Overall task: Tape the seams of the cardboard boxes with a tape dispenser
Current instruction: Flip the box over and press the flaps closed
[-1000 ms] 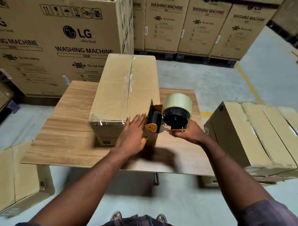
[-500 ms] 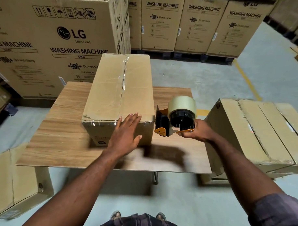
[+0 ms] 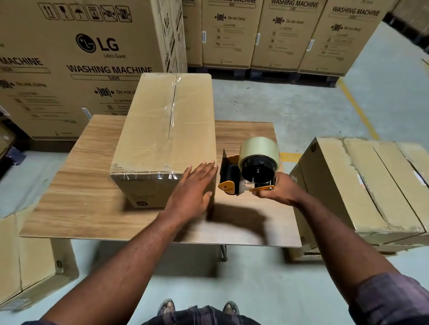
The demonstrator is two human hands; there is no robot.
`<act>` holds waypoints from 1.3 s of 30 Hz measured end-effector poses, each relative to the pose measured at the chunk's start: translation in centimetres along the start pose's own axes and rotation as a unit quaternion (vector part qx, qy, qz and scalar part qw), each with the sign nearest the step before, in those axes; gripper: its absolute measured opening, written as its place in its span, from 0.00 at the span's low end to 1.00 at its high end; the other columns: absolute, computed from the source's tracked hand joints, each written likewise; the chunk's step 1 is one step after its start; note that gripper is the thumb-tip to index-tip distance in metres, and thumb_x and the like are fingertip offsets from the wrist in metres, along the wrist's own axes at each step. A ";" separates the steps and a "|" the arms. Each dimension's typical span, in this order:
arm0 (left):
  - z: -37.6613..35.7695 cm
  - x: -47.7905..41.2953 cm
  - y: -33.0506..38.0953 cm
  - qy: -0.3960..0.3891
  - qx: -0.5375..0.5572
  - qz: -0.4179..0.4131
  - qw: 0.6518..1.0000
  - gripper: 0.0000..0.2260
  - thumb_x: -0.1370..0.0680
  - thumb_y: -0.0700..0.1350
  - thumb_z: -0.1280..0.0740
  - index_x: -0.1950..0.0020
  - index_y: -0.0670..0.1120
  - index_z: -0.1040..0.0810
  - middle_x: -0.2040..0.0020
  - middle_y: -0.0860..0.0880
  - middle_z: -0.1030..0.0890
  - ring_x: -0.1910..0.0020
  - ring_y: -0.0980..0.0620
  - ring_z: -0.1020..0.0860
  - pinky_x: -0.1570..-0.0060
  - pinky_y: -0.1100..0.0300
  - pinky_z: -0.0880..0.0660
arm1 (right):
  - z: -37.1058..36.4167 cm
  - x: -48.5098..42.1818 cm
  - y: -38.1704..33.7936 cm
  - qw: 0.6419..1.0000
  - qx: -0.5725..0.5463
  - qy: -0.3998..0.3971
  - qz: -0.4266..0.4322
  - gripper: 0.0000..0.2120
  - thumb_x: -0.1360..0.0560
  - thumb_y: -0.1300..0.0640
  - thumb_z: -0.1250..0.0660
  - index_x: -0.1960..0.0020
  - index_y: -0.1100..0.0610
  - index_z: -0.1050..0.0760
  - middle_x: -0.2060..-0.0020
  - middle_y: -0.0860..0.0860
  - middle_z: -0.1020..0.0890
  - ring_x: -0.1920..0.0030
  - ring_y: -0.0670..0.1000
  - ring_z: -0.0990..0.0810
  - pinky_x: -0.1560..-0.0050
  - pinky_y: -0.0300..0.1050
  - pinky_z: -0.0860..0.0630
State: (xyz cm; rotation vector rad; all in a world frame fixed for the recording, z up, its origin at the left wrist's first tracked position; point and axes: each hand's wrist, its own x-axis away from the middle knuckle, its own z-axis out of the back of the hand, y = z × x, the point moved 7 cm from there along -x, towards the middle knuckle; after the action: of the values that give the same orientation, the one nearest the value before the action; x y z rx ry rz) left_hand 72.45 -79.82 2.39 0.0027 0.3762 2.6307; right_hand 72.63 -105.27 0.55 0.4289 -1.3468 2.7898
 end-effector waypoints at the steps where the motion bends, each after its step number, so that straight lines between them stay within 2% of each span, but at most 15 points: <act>1: 0.0 0.0 0.1 -0.001 0.002 0.002 1.000 0.35 0.19 0.48 0.36 0.19 0.54 0.55 0.19 0.57 0.55 0.20 0.59 0.56 0.23 0.55 0.65 | 0.1 0.1 0.5 1.000 0.001 -0.006 -0.009 0.08 0.31 0.55 0.19 0.60 0.51 0.18 0.68 0.42 0.16 0.68 0.38 0.21 0.66 0.33 0.27; 4: -0.2 -0.1 0.3 0.011 0.012 0.006 1.000 0.35 0.19 0.48 0.37 0.19 0.54 0.54 0.19 0.58 0.55 0.21 0.59 0.55 0.24 0.56 0.66 | -0.1 0.2 1.3 0.999 0.024 -0.023 -0.027 0.07 0.30 0.54 0.20 0.59 0.52 0.18 0.72 0.40 0.19 0.72 0.37 0.24 0.71 0.30 0.32; 8: -0.1 -0.2 0.6 0.022 0.019 0.014 0.999 0.32 0.19 0.48 0.37 0.18 0.49 0.48 0.18 0.56 0.52 0.20 0.56 0.53 0.22 0.54 0.63 | -0.5 -1.5 -0.7 0.997 0.069 -0.037 -0.009 0.06 0.32 0.51 0.20 0.59 0.48 0.17 0.67 0.40 0.16 0.66 0.36 0.21 0.63 0.34 0.27; 12: -0.1 -0.2 0.4 0.028 0.030 0.023 0.999 0.31 0.19 0.48 0.36 0.18 0.49 0.44 0.18 0.55 0.50 0.20 0.56 0.52 0.23 0.56 0.65 | -0.5 -1.8 -1.9 0.997 0.063 -0.046 -0.017 0.07 0.30 0.54 0.20 0.61 0.51 0.18 0.75 0.39 0.21 0.74 0.37 0.26 0.74 0.29 0.35; 16: -0.4 -0.3 0.6 0.043 0.027 0.024 0.998 0.24 0.21 0.47 0.34 0.25 0.48 0.30 0.18 0.53 0.46 0.20 0.55 0.49 0.22 0.51 0.61 | -1.4 -1.0 -1.3 0.998 0.038 -0.053 -0.022 0.09 0.28 0.57 0.22 0.62 0.51 0.21 0.79 0.38 0.25 0.78 0.38 0.28 0.78 0.29 0.36; 18: -0.5 -0.3 0.6 0.036 0.019 0.026 0.999 0.27 0.22 0.46 0.34 0.23 0.48 0.33 0.18 0.53 0.46 0.20 0.54 0.49 0.21 0.49 0.58 | -2.1 -1.0 -0.3 0.998 0.014 -0.049 -0.036 0.10 0.28 0.57 0.22 0.63 0.50 0.21 0.78 0.39 0.24 0.77 0.39 0.29 0.75 0.30 0.35; 21: -0.4 -0.1 0.7 0.032 0.007 0.019 0.999 0.31 0.21 0.46 0.35 0.19 0.48 0.41 0.18 0.54 0.49 0.19 0.55 0.51 0.21 0.51 0.61 | -3.2 -1.1 1.4 0.997 -0.041 -0.038 -0.059 0.10 0.30 0.54 0.21 0.64 0.52 0.21 0.74 0.44 0.21 0.73 0.44 0.27 0.69 0.39 0.30; 24: -0.3 0.0 0.8 0.027 -0.005 0.017 0.999 0.33 0.20 0.46 0.35 0.18 0.48 0.46 0.18 0.53 0.51 0.19 0.54 0.52 0.24 0.54 0.64 | -4.2 -1.0 3.8 0.991 -0.099 -0.025 -0.089 0.12 0.29 0.52 0.21 0.66 0.53 0.21 0.73 0.50 0.23 0.72 0.50 0.28 0.69 0.44 0.31; 28: -0.4 0.0 0.9 0.024 -0.032 0.012 0.999 0.35 0.20 0.47 0.37 0.18 0.48 0.52 0.18 0.53 0.53 0.19 0.53 0.54 0.25 0.54 0.65 | -5.3 -0.3 8.1 0.979 -0.098 0.016 -0.179 0.16 0.31 0.46 0.21 0.65 0.55 0.23 0.71 0.52 0.22 0.72 0.51 0.27 0.68 0.45 0.31; 31: -0.4 0.0 0.9 0.017 -0.037 0.013 0.999 0.35 0.20 0.47 0.37 0.17 0.48 0.53 0.18 0.52 0.54 0.19 0.53 0.54 0.24 0.53 0.64 | -6.6 0.3 9.7 0.957 -0.151 0.051 -0.241 0.18 0.30 0.41 0.22 0.61 0.54 0.22 0.70 0.51 0.21 0.70 0.50 0.26 0.67 0.42 0.31; 34: -0.4 0.0 1.0 0.013 -0.036 0.010 0.999 0.35 0.20 0.47 0.36 0.17 0.47 0.51 0.18 0.52 0.54 0.19 0.52 0.54 0.24 0.53 0.63 | -8.4 0.1 10.3 0.906 -0.286 0.077 -0.303 0.19 0.28 0.42 0.23 0.58 0.57 0.22 0.70 0.53 0.23 0.73 0.52 0.28 0.73 0.40 0.31; 36: -0.3 0.0 1.0 0.011 -0.038 0.007 0.999 0.36 0.21 0.47 0.36 0.17 0.47 0.51 0.18 0.52 0.54 0.19 0.52 0.53 0.23 0.52 0.62 | -9.6 -0.6 10.5 0.871 -0.363 0.078 -0.321 0.20 0.26 0.41 0.26 0.54 0.59 0.22 0.70 0.54 0.23 0.74 0.52 0.28 0.72 0.42 0.29; 39: -0.3 0.1 0.8 0.003 -0.047 -0.001 0.999 0.37 0.21 0.47 0.36 0.17 0.48 0.53 0.18 0.52 0.55 0.19 0.52 0.54 0.23 0.52 0.62 | -11.2 -1.9 11.3 0.836 -0.421 0.062 -0.346 0.23 0.25 0.37 0.29 0.52 0.58 0.23 0.70 0.54 0.23 0.73 0.53 0.25 0.71 0.43 0.25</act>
State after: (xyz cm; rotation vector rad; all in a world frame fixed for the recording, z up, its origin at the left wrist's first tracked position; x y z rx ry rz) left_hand 71.98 -80.57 2.29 -0.0362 0.2538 2.6440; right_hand 70.33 -103.55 -15.15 0.5208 -1.7394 1.4445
